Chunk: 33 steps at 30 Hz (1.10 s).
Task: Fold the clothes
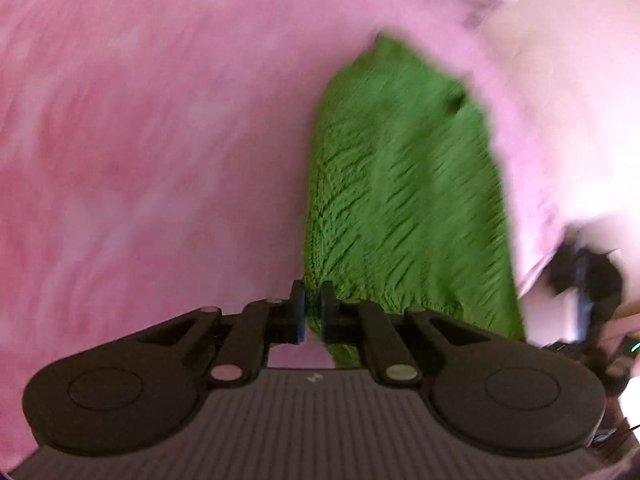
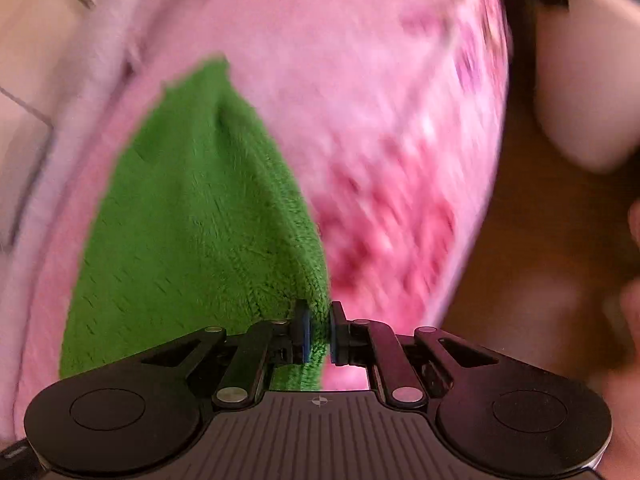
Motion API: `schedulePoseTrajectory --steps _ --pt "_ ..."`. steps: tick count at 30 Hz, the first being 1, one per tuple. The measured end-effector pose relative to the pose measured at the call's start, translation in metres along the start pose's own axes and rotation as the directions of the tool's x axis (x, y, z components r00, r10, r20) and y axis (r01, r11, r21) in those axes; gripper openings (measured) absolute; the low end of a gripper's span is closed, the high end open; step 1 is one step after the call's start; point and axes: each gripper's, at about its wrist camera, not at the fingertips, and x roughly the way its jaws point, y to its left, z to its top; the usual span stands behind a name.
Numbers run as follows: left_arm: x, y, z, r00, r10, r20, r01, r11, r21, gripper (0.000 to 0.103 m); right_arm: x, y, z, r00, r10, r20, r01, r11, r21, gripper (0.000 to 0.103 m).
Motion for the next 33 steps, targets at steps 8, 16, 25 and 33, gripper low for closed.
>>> schedulePoseTrajectory --steps 8,16,25,33 --pt "-0.015 -0.029 0.072 0.983 0.071 0.168 -0.073 0.997 0.007 0.024 0.030 0.030 0.086 0.999 -0.035 0.028 0.039 0.986 -0.161 0.035" --pt "0.098 -0.099 0.214 0.979 -0.087 0.187 0.082 0.996 0.032 0.026 0.093 0.076 0.207 0.990 0.137 -0.009 -0.135 0.957 -0.257 0.041" --pt "0.192 -0.115 0.317 0.979 -0.057 0.193 0.071 0.995 -0.065 0.032 0.167 0.115 0.315 0.960 0.277 -0.042 -0.276 0.914 -0.298 0.051" --pt "0.231 -0.102 0.336 0.946 -0.244 0.214 0.289 0.932 -0.216 0.038 0.216 0.123 0.351 0.942 0.326 -0.076 -0.334 0.912 -0.236 0.053"
